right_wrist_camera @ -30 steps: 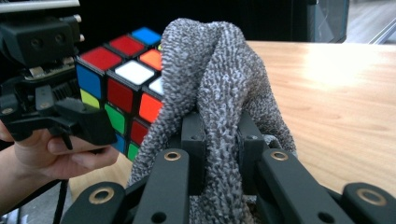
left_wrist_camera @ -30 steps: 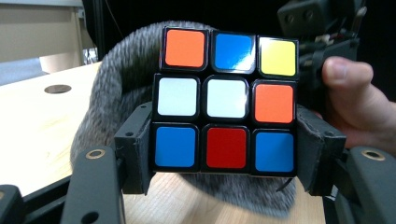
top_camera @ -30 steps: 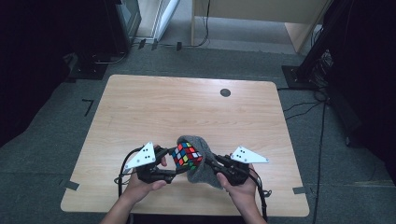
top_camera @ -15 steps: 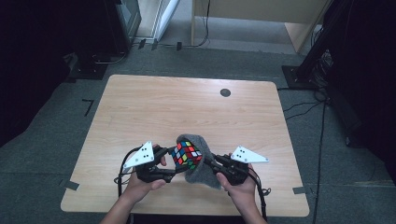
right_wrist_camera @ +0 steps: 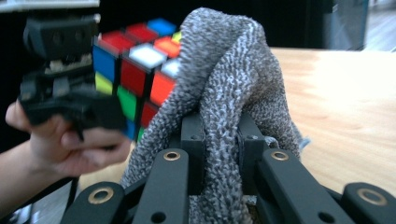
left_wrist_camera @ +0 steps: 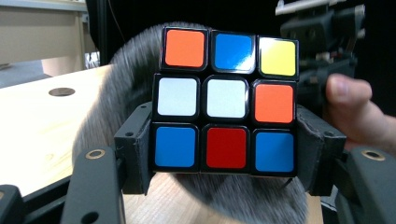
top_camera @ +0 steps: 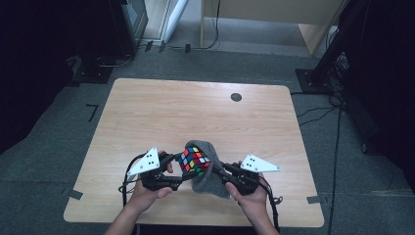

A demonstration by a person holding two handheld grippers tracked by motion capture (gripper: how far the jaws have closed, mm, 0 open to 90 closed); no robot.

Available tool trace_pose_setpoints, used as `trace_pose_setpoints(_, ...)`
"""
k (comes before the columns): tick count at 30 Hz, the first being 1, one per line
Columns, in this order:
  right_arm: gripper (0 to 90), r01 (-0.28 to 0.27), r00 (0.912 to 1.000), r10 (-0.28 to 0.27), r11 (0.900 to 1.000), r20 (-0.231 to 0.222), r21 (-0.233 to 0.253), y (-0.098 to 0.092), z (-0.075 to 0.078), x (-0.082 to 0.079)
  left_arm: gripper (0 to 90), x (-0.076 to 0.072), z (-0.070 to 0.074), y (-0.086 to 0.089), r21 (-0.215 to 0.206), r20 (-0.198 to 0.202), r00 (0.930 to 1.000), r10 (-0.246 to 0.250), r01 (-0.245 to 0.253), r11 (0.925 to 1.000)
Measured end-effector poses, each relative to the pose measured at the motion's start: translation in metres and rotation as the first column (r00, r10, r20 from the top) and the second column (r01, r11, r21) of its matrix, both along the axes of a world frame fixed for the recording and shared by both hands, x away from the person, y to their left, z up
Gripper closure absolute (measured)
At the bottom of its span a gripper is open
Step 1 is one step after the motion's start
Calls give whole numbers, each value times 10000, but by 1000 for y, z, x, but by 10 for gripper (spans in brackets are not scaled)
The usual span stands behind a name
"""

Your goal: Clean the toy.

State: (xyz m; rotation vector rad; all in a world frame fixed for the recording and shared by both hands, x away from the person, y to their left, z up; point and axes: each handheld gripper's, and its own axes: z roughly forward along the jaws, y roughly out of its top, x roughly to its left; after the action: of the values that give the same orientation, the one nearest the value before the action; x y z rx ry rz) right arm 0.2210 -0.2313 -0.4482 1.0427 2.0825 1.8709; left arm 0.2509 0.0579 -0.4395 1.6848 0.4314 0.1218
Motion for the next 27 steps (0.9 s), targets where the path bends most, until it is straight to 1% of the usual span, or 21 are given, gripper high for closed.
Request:
trace_pose_setpoints(1, 789, -383, 9991, 377, 9988, -210, -300, 7, -5, 1, 342, 1, 1, 2, -27, -1, 10000, 66, -66, 10000)
trace_pose_setpoints(2, 789, -383, 9991, 377, 9988, -210, -300, 7, -5, 1, 343, 1, 1, 2, -27, -1, 10000, 66, -66, 10000)
trace_pose_setpoints(3, 789, -506, 9985, 495, 9973, -219, -524, 11, -7, 0, 343, 1, 1, 2, -43, -26, 10000, 69, -69, 10000)
trace_pose_setpoints(5, 790, -457, 9988, 447, 9972, -180, -591, 10, -5, 0, 343, 1, 0, 2, -82, -65, 10000, 50, -51, 10000)
trace_pose_setpoints(7, 790, -158, 9998, 164, 9987, 122, -477, 5, 0, -1, 343, 0, 0, 1, -51, -32, 10000, -17, 17, 10000)
trace_pose_setpoints(8, 790, 326, 9991, -325, 9995, 263, -36, -1, 4, -2, 343, -1, -1, -1, 53, 7, 10000, -47, 47, 10000)
trace_pose_setpoints(9, 790, 326, 9991, -325, 9995, 263, -36, -1, 4, -2, 343, -1, -1, -1, 53, 7, 10000, -47, 47, 10000)
trace_pose_setpoints(10, 789, 570, 9978, -570, 9984, 350, 29, -1, 4, -3, 343, -1, -1, -2, 64, -2, 10000, -17, 17, 10000)
trace_pose_setpoints(12, 789, 538, 9980, -534, 9985, 336, -92, 1, 2, -3, 343, -1, -1, -1, 48, 1, 10000, -9, 9, 10000)
trace_pose_setpoints(13, 788, 152, 9999, -150, 9995, 72, -288, 8, -4, -2, 343, 0, 0, 1, -27, 8, 10000, 59, -59, 10000)
trace_pose_setpoints(14, 788, 152, 9999, -150, 9995, 72, -288, 8, -4, -2, 343, 0, 0, 1, -27, 8, 10000, 59, -59, 10000)
trace_pose_setpoints(15, 788, -28, 10000, 27, 9991, -31, -417, 12, -7, -2, 343, 0, 1, 2, -67, -4, 9999, 102, -102, 9999)
trace_pose_setpoints(16, 788, -183, 9998, 179, 9982, -72, -566, 15, -9, -2, 343, 0, 1, 3, -86, -6, 9999, 117, -117, 9999)
trace_pose_setpoints(18, 788, -260, 9997, 259, 9970, -25, -733, 16, -8, -2, 343, 0, 1, 4, -130, -21, 9999, 135, -135, 9998)
trace_pose_setpoints(19, 788, -112, 9998, 121, 9976, 134, -686, 12, -3, -2, 343, 0, 1, 3, -109, -22, 9999, 140, -140, 9998)
trace_pose_setpoints(20, 789, 91, 9995, -76, 9987, 302, -506, 8, 0, -3, 343, 0, 1, 3, -78, -26, 9999, 107, -108, 9999)
trace_pose_setpoints(21, 789, 91, 9995, -76, 9987, 302, -506, 8, 0, -3, 343, 0, 0, 2, -67, -24, 10000, 66, -66, 10000)
trace_pose_setpoints(23, 788, 523, 9976, -522, 9986, 450, -10, 0, 6, -3, 343, -1, 0, 0, -13, -22, 10000, -3, 3, 10000)
trace_pose_setpoints(25, 788, 580, 9969, -578, 9983, 530, -12, -1, 6, -3, 343, -1, 0, -1, -12, -5, 10000, -13, 13, 10000)
trace_pose_setpoints(26, 788, 511, 9976, -504, 9986, 473, -132, 2, 4, -4, 343, -1, 0, 0, -38, -25, 10000, -10, 10, 10000)
trace_pose_setpoints(27, 787, -51, 9998, 59, 9990, 176, -451, 10, -4, -3, 343, 0, 0, 2, -109, -70, 10000, 55, -56, 9999)
